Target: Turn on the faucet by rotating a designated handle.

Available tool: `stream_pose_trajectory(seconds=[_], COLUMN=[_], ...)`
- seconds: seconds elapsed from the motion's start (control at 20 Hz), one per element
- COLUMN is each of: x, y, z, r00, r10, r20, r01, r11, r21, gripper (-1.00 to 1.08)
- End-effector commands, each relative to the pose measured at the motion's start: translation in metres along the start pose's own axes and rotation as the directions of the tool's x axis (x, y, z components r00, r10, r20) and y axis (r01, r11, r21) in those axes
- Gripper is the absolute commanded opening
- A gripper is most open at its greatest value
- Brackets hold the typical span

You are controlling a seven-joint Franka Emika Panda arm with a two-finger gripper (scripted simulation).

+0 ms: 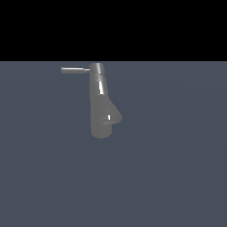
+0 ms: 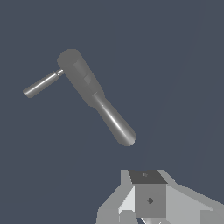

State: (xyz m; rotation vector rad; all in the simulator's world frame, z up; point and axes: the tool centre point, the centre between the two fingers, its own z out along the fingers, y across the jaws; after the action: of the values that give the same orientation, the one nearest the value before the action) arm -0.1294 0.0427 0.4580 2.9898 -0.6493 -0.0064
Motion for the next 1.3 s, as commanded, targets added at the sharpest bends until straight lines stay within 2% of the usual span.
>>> stream_pose_trajectory(seconds=[0.0, 0.3, 0.6, 0.9, 1.25], x=[0.011, 0.037, 0.061, 0.083, 0.105], y=[-0.011, -0.037, -0.065, -0.093, -0.126], z=[0.005, 0.02, 0.039, 0.062, 0.094], r00=[0.999, 0.984, 0.955, 0.912, 0.845], r10=[0.053, 0.176, 0.295, 0.409, 0.535], r20=[-0.002, -0.007, -0.012, -0.017, -0.02], r01=[-0.053, -0.176, -0.295, -0.41, -0.535], r11=[0.999, 0.984, 0.955, 0.912, 0.844], r21=[-0.005, -0.016, -0.023, -0.026, -0.026], gripper=[-1.0, -1.0, -1.0, -1.0, -1.0])
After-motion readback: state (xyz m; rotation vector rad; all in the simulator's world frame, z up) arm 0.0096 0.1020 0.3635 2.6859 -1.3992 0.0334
